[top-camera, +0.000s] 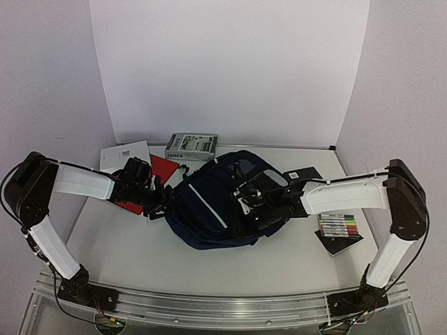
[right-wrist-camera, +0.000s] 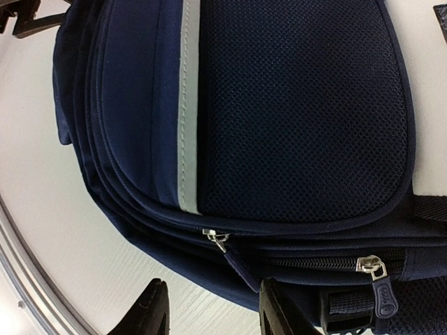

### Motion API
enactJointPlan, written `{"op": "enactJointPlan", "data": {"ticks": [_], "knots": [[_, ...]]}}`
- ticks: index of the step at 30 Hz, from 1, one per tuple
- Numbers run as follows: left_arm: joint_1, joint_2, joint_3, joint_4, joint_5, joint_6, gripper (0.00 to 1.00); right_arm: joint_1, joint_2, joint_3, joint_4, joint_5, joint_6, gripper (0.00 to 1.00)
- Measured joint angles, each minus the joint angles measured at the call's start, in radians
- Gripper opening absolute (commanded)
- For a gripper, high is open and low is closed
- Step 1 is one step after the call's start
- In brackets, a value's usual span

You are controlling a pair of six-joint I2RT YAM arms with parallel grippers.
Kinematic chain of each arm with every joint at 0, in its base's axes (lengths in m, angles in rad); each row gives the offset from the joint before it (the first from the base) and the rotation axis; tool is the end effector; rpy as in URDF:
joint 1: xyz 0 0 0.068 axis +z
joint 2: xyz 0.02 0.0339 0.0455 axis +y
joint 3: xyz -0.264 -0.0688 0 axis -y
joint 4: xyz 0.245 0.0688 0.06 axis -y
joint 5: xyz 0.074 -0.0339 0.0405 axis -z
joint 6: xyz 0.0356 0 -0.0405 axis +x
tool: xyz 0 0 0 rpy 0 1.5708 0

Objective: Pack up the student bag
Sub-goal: Adjust the student bag at the center of the board, then unzip the student bag at the center of the board.

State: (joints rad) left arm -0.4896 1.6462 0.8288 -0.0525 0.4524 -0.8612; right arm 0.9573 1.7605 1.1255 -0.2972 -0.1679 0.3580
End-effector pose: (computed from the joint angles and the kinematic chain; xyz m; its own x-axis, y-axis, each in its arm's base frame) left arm 0.2748 -0.1640 0.1581 -0.9490 -0.2674 -0.1667 -0.0740 0.7034 -0.7069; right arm 0.2068 0.3040 0.1881 -0.7355 -0.4445 -0.5113 -0.6468 0.6854 0.3345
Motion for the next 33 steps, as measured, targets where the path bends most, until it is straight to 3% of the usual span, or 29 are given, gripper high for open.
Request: {"op": "enactJointPlan", "data": {"ticks": [5,10,20,28,33], "knots": [[0.0,0.014,0.0,0.008,-0.001,0.0,0.65,0.0,0.036,0.0,0.011,0.026,-0.025,0.4],[0.001,0.04,0.002,0.025,0.002,-0.002,0.5,0.0,0.071,0.0,0.016,0.043,-0.047,0.36],[0.008,0.079,0.003,0.059,0.019,-0.014,0.21,0.006,0.09,0.006,0.019,0.055,-0.059,0.0],[-0.016,0.095,0.003,0.103,0.009,-0.058,0.03,0.055,0.09,0.045,-0.025,0.076,0.002,0.0],[-0.062,0.102,0.011,0.109,-0.02,-0.075,0.0,0.103,0.114,0.139,-0.088,0.078,0.06,0.0]]}}
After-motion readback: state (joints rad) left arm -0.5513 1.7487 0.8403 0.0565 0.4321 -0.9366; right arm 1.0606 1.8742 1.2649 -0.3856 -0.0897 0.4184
